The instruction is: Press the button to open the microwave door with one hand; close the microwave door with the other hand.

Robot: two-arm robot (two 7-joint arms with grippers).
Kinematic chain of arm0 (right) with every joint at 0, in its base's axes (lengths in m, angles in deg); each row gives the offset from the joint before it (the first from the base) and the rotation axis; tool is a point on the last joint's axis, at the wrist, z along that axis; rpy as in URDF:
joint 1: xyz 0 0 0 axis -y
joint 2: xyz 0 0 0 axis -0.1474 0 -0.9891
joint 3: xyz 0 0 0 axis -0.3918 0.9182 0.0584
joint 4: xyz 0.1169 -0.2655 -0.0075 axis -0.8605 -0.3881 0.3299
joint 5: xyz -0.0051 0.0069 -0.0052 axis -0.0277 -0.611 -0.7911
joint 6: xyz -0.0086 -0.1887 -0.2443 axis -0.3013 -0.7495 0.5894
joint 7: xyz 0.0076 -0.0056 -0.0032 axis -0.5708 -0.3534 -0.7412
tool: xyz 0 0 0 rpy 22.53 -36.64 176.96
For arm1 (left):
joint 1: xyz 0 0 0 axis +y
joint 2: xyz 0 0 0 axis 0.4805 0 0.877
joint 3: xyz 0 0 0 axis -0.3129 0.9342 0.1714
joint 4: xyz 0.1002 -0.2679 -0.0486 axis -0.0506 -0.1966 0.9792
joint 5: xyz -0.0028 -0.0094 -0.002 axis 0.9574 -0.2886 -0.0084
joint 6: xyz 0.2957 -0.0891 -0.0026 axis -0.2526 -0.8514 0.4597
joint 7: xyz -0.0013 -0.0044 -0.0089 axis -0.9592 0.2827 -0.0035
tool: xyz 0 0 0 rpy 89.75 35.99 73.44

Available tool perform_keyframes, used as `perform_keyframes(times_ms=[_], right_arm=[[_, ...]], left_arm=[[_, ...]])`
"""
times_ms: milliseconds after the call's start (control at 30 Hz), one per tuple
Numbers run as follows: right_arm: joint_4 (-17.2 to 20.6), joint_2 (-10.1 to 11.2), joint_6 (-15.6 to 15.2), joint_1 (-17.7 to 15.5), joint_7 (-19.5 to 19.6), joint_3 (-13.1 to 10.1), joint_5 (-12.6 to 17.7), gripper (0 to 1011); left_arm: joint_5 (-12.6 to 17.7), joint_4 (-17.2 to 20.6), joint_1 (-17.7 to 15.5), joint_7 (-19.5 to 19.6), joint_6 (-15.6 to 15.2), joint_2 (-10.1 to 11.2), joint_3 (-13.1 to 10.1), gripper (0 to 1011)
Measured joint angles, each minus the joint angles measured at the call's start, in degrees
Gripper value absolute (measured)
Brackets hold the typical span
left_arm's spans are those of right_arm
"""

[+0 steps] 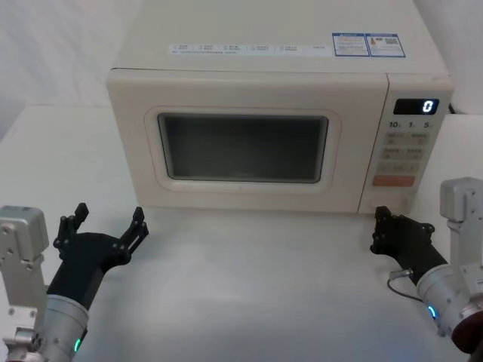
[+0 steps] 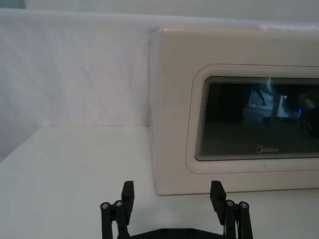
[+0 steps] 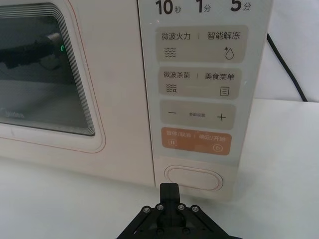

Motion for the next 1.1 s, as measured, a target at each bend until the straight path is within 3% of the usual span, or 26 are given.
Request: perform_keyframes(times_ms=[1100], right_arm=[[-5.0,-1.9,1.4,3.0,0.9,-2.1,-0.8,0]], left_arm=[[0.0,0.0,0.0,0.0,0.0,0.0,0.0,1001]])
